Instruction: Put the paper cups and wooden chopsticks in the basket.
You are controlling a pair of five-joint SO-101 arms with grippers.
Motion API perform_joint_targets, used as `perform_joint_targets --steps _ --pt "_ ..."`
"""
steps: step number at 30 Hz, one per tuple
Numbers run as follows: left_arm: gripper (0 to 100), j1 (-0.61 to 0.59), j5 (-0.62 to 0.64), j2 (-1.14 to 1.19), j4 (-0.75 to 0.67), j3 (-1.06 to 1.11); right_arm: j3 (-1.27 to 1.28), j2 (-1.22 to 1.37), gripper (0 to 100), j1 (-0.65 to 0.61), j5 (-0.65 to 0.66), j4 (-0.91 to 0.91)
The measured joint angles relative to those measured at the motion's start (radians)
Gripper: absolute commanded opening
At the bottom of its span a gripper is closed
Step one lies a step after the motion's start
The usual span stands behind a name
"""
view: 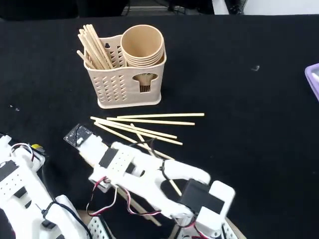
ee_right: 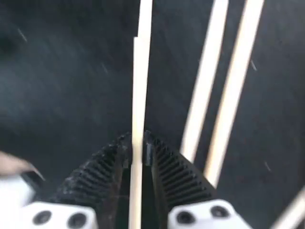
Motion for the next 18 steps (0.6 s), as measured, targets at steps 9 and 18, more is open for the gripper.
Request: perform_joint_targets --steps 9,18 --pt "26 0.0 0.0 0.0 0.0 0.0 0.002 -0.446 1.1 0.092 0.078 0.193" --pt "26 0.0 0.0 0.0 0.0 0.0 -0.078 -0.819 1.1 0.381 0.133 -0.097"
